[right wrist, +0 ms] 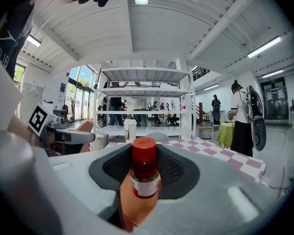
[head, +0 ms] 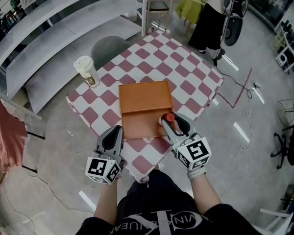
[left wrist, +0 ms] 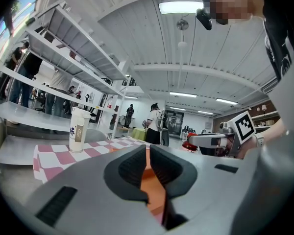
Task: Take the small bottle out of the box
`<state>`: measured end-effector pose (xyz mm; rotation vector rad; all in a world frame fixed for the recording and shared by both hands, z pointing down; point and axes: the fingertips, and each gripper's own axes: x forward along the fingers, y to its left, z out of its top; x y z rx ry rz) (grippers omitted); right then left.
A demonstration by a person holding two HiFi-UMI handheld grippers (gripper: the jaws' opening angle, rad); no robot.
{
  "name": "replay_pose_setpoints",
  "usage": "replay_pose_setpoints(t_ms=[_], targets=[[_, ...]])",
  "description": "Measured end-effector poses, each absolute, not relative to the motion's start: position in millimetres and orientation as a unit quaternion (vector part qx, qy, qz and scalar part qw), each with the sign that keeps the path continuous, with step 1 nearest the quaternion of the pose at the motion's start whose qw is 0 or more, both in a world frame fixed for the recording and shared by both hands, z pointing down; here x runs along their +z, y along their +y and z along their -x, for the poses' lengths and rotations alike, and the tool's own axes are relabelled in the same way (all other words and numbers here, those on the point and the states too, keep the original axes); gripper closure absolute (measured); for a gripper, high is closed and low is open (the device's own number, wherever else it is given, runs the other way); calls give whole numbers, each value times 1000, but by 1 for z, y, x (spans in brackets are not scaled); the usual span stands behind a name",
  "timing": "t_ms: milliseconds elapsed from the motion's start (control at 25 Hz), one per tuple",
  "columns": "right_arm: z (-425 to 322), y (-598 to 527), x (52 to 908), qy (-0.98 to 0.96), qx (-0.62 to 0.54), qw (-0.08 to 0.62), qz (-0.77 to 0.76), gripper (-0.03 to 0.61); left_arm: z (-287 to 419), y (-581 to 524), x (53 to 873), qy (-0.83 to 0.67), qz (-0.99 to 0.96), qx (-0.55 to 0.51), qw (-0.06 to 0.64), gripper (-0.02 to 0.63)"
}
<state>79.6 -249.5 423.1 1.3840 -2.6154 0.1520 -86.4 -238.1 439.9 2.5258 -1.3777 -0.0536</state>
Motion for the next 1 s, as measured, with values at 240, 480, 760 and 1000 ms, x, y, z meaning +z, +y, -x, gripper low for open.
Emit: replay_pose_setpoints(t_ms=[240,480,760,1000], targets=[[-80,-251,411,-879,45,82,-468,429,88,-243,430,-474,-871,-26,128,586],[-81,-253,398,-879,38,71,-470,430,91,-249,417,-476,-870,-36,124,586],[-81,-253,386,-879,32,65,-471,430,92,-253,406,-474,-872,-43,118,586],[-83,-253,377,-878,28,58,-474,430,90,-255,399,-465,-877,-44,115,586]])
